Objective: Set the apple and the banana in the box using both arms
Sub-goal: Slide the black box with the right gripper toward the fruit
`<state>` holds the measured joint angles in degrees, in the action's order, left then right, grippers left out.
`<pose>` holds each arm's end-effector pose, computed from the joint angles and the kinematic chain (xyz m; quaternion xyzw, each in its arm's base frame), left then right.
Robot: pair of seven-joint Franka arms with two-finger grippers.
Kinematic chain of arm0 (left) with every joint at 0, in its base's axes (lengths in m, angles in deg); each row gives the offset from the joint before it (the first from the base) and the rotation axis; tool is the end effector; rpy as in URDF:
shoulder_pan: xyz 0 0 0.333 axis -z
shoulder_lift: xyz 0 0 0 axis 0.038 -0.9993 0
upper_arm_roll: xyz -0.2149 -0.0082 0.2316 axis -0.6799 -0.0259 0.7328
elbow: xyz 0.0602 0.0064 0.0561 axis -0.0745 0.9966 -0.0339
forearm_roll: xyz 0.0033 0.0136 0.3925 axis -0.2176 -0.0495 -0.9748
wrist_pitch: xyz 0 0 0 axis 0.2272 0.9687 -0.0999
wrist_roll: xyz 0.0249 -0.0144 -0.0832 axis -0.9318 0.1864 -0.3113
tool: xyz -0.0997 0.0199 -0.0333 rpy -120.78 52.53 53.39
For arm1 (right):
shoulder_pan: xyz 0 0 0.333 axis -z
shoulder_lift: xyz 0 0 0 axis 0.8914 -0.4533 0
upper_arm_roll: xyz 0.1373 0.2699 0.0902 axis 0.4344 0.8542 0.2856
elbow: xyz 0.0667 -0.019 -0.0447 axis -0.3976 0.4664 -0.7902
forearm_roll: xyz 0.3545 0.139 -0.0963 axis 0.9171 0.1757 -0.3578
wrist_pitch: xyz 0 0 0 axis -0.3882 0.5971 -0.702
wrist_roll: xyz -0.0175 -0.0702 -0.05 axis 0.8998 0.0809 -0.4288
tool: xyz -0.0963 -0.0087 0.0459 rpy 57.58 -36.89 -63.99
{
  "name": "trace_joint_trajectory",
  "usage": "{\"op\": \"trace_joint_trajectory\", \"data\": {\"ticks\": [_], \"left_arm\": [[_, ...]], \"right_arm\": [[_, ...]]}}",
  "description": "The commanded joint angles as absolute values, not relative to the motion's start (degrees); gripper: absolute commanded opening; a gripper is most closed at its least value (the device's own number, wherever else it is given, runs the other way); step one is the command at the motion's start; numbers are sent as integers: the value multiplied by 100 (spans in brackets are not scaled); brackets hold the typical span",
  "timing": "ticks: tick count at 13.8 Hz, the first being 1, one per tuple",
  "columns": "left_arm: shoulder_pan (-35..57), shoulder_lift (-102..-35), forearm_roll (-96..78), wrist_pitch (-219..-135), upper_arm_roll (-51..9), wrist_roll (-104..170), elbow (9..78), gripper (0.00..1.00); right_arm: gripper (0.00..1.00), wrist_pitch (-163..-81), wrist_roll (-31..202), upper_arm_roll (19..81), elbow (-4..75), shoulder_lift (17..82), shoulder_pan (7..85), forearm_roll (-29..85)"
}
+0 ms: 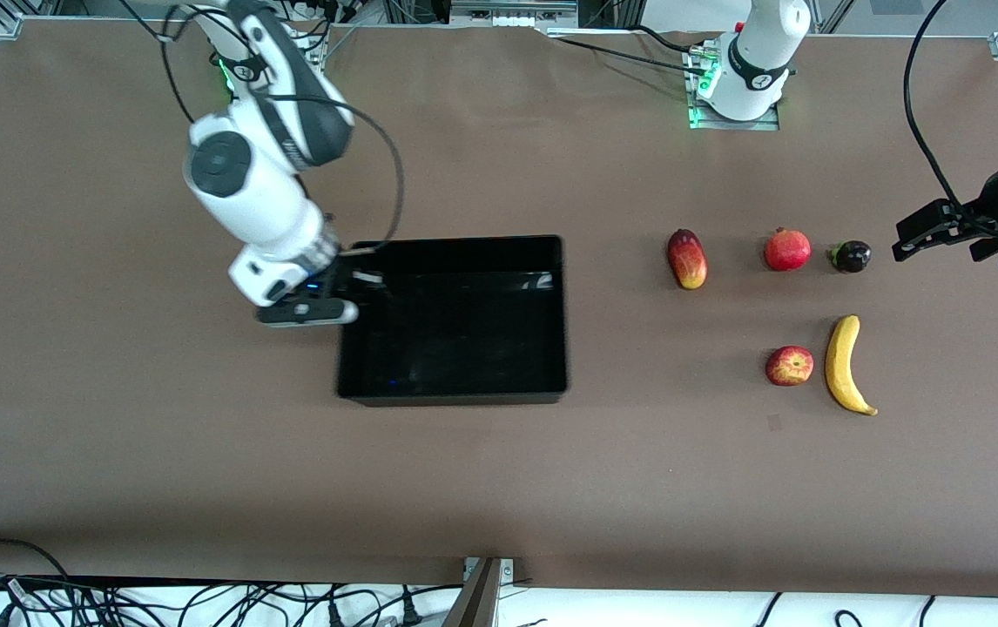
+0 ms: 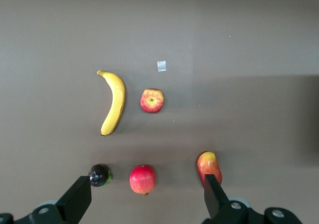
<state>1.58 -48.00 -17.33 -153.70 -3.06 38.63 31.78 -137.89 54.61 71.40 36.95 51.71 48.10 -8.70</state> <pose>0.5875 0.0032 0.6007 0.9999 0.0105 0.0088 0.0047 0.5801 0.3261 0.3780 -0.9947 -0.0259 -0.0494 0.0860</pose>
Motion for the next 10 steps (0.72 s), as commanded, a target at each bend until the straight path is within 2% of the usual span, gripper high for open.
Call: {"op": "trace_joint_trajectory", "data": {"ticks": [1,6,10], "left_arm": [[156,-4841,-1660,-15266,-312,3852,3055,100],[156,-4841,-1660,-15266,-312,3843,3055,100],[156,-4859,-1669,-15257,-312,3843,3055,100]], "right_arm": [[0,-13519,4879,6900,1952,3819,4048,-836],[0,-13536,4014,5803,649,2614,2344,-854],[0,-13589,3592,5545,480,2244,1866,-862]]}}
